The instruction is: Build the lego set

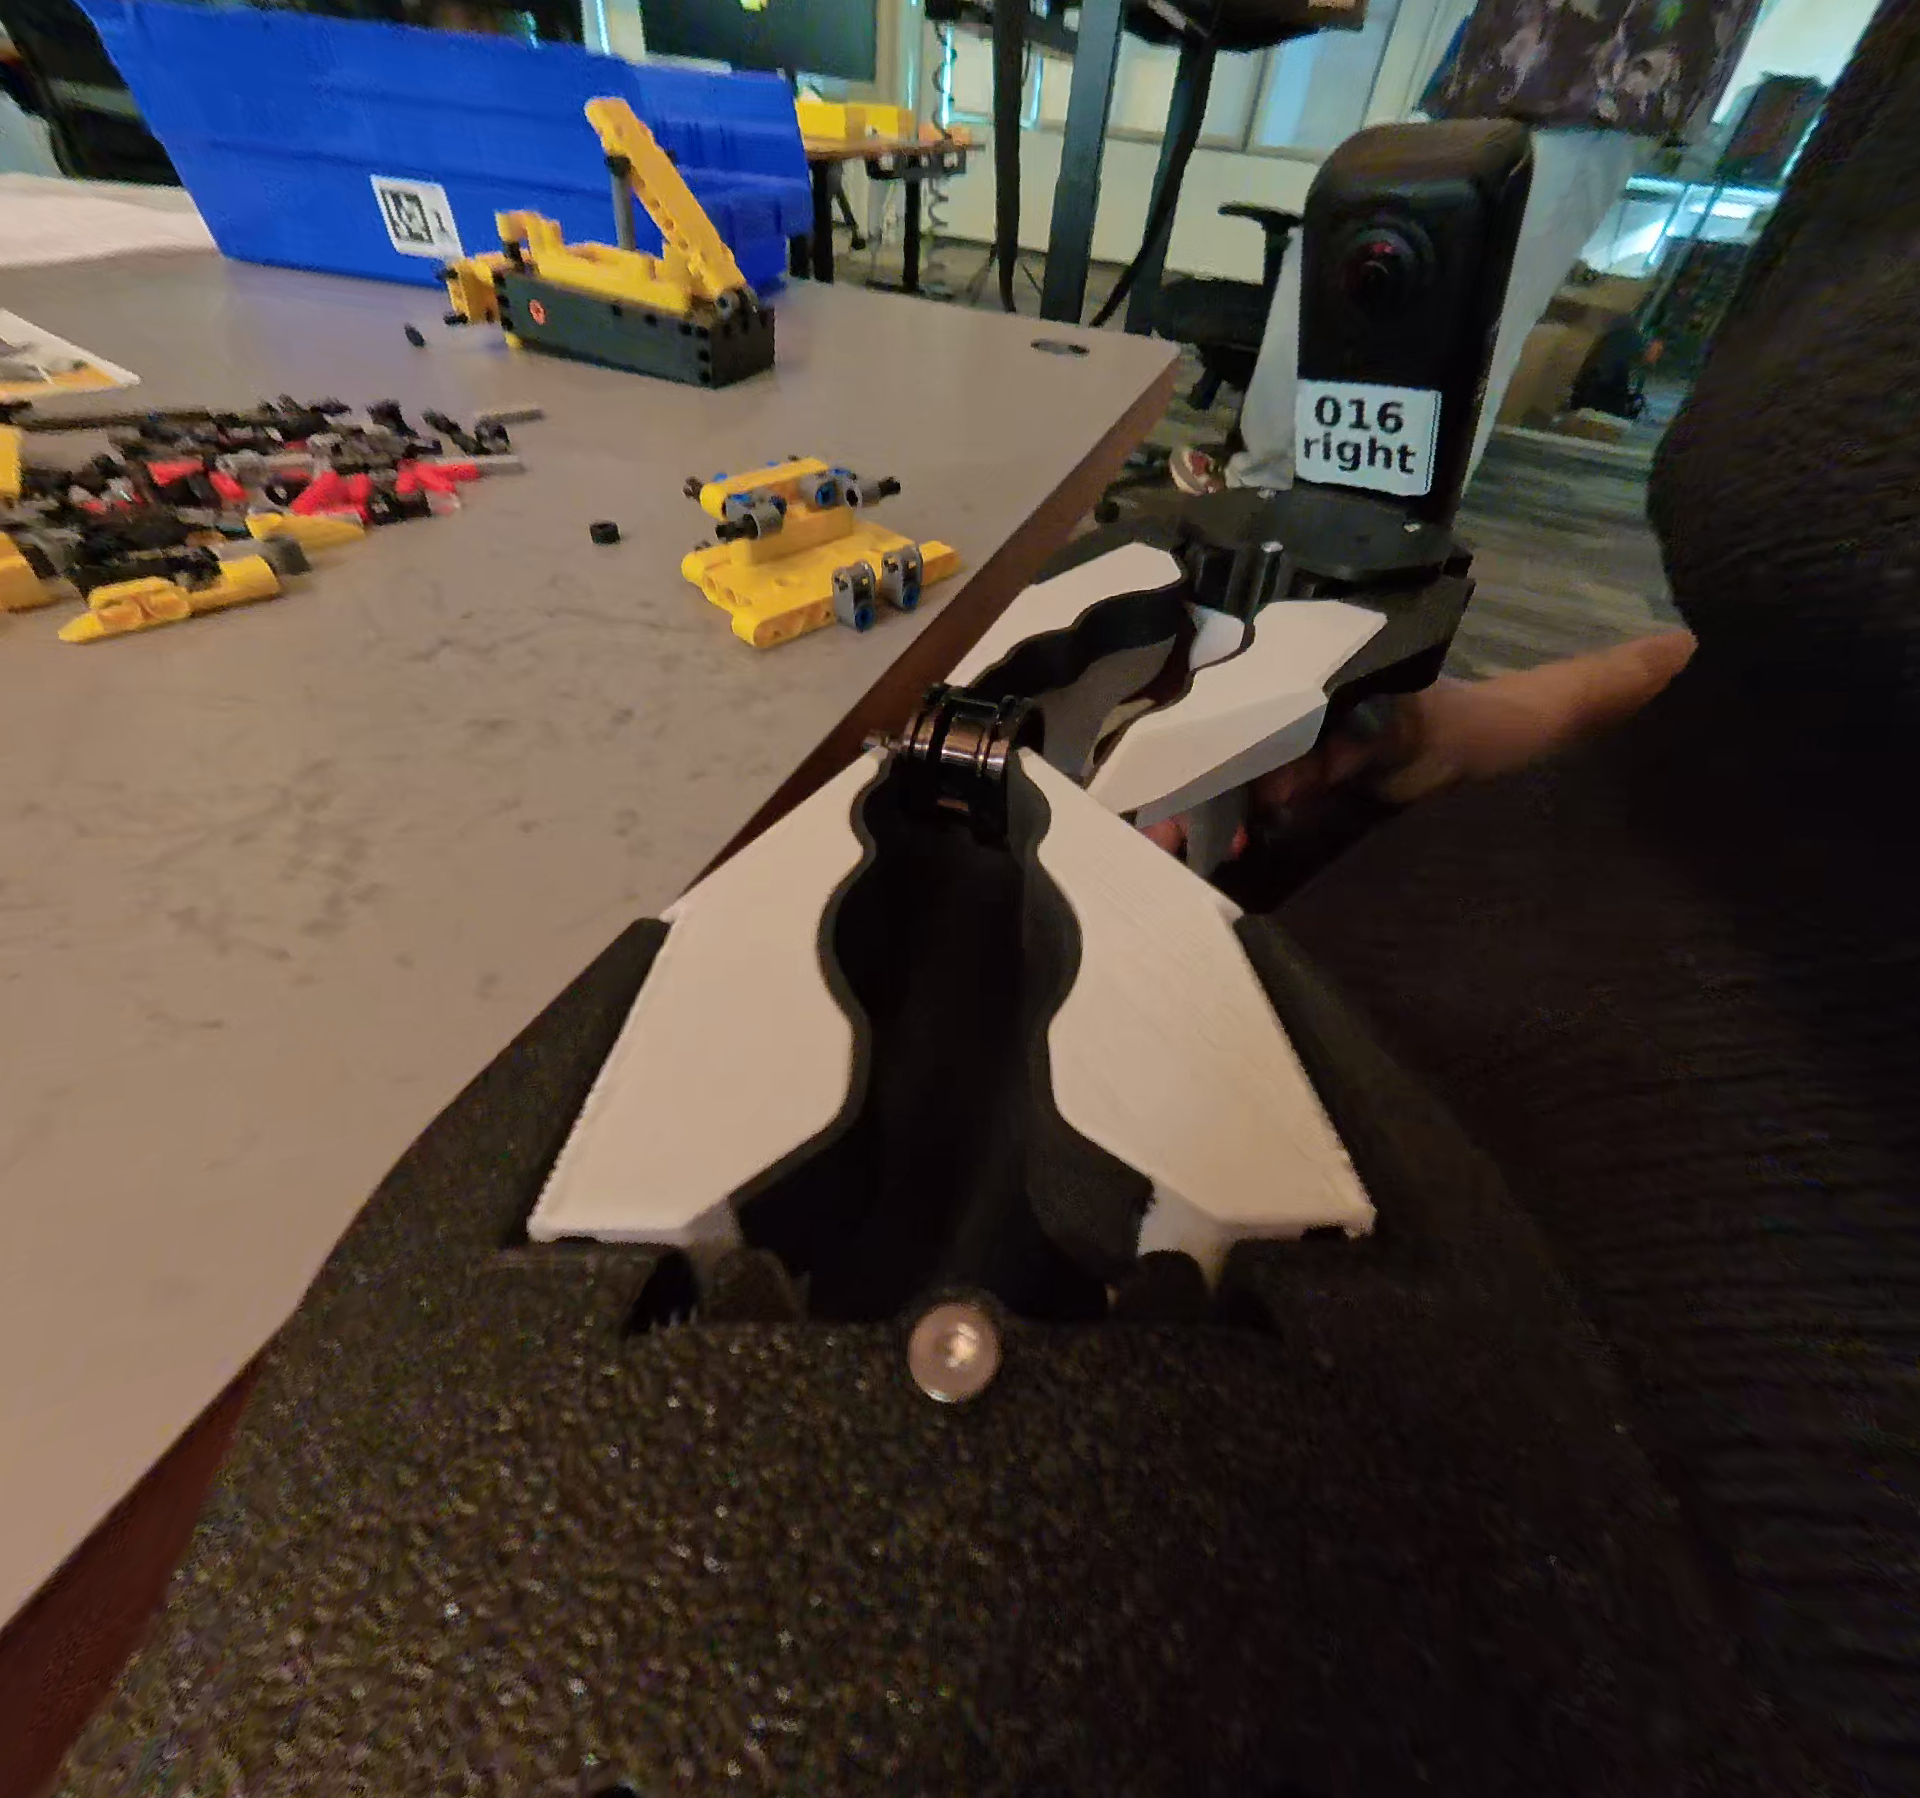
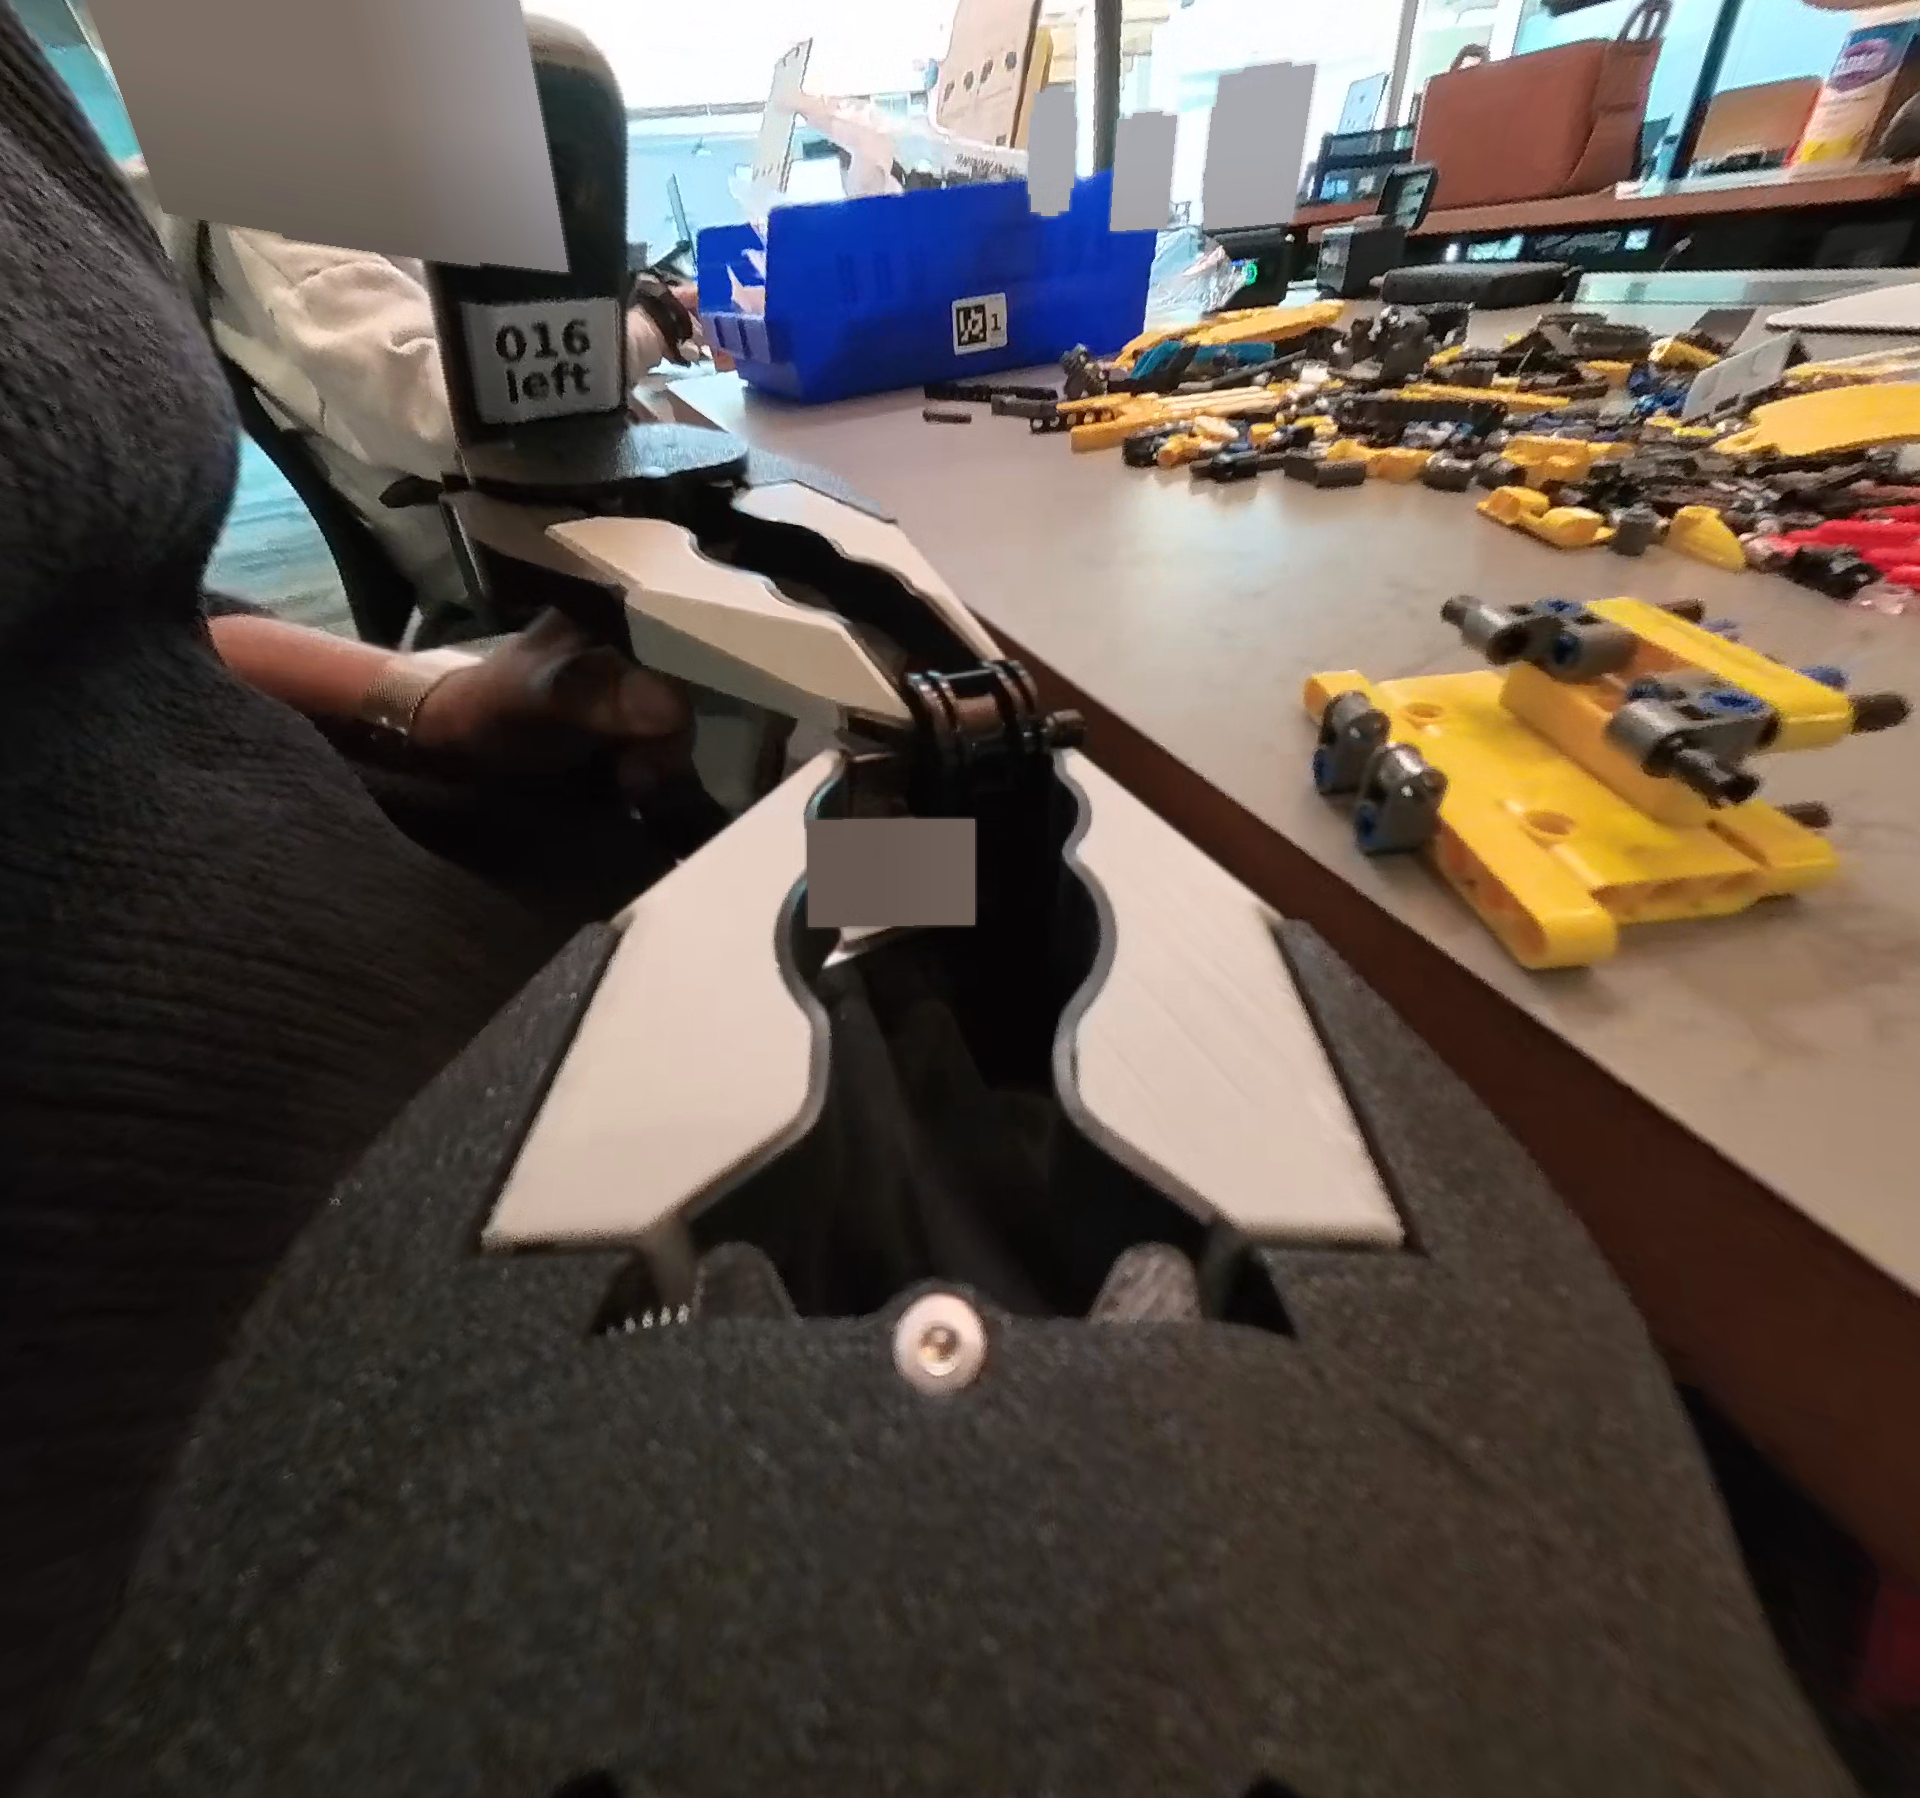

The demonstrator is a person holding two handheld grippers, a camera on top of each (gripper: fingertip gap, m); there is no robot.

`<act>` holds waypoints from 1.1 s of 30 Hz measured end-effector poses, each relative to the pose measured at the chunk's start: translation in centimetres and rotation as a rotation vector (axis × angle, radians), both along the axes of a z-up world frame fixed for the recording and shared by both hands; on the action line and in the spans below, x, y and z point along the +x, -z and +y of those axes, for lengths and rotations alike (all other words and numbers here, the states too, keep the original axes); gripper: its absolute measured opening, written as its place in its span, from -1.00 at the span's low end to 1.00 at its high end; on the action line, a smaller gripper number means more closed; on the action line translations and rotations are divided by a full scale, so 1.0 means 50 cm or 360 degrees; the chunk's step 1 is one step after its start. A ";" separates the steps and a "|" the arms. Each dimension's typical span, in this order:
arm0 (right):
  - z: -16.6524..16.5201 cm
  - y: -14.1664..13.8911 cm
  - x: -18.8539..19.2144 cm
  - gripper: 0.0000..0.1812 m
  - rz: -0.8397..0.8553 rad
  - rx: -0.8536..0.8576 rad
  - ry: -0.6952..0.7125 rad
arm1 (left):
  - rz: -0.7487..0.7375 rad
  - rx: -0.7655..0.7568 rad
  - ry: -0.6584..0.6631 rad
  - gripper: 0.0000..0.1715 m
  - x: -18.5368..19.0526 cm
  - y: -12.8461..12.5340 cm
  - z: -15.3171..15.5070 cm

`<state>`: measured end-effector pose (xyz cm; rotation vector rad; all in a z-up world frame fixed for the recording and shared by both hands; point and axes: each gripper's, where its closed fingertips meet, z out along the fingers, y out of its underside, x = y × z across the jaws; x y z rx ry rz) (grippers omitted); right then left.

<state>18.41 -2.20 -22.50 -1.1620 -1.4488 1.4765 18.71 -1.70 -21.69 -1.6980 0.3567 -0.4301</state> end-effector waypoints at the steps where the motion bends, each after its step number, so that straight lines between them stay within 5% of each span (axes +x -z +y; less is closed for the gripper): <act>1: 0.000 -0.005 -0.001 -0.58 0.0023 -0.0004 0.0002 | 0.0006 0.0040 -0.0008 -0.78 -0.001 -0.006 0.000; 8: 0.007 -0.006 -0.014 -0.58 0.0048 0.0154 0.0089 | 0.0105 0.0084 -0.0058 -0.78 -0.012 -0.004 0.003; 33: 0.008 -0.005 -0.021 -0.58 -0.0089 0.0115 -0.0002 | -0.0142 0.0035 -0.0012 -0.78 -0.020 0.000 0.008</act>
